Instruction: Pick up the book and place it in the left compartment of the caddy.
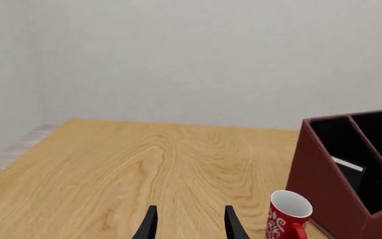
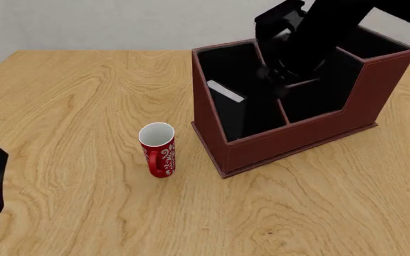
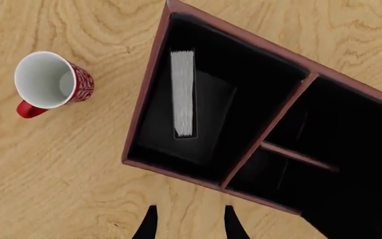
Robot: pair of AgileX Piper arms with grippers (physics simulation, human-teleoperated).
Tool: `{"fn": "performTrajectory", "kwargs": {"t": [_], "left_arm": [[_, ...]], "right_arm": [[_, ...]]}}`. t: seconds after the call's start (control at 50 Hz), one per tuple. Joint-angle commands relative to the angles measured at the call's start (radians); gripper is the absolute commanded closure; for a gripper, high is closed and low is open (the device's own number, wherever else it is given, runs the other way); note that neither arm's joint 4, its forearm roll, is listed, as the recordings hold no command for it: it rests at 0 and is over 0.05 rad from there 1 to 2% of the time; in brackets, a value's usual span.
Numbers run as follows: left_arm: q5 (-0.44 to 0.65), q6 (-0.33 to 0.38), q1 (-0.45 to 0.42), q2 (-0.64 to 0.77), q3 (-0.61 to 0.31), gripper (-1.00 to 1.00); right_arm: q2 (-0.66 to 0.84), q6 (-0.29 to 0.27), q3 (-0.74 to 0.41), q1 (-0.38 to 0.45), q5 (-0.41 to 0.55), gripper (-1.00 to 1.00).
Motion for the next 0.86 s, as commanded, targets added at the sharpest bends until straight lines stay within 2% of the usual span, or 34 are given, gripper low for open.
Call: {"fn": "performTrajectory", "kwargs": {"t": [0.02, 0.16, 0.22, 0.3, 0.34, 0.44, 0.52, 0.86], "left_arm": [[0.032, -0.002, -0.012, -0.026, -0.017, -1.0], [0.034, 0.0, -0.024, -0.032, -0.016, -1.0], [0.042, 0.0, -0.031, -0.031, -0.026, -1.0], [0.043, 0.002, -0.037, -0.029, -0.029, -1.0], [0.042, 0.003, -0.04, -0.026, -0.032, -1.0], [0.035, 0.006, -0.047, -0.016, -0.036, -1.0], [0.023, 0.009, -0.054, -0.002, -0.039, -1.0], [0.024, 0.028, -0.076, 0.016, -0.064, -1.0]], "right_arm": [[-0.092, 0.017, 0.028, 0.012, 0.0, -1.0], [-0.171, 0.045, 0.086, 0.029, 0.0, -1.0], [-0.213, 0.08, 0.109, 0.05, 0.0, -1.0], [-0.243, 0.086, 0.129, 0.047, 0.0, -1.0], [-0.266, 0.117, 0.137, 0.066, 0.0, -1.0], [-0.321, 0.139, 0.151, 0.068, -0.001, -1.0], [-0.383, 0.179, 0.173, 0.085, -0.002, -1.0], [-0.626, 0.259, 0.357, 0.162, -0.1, -1.0]]}}
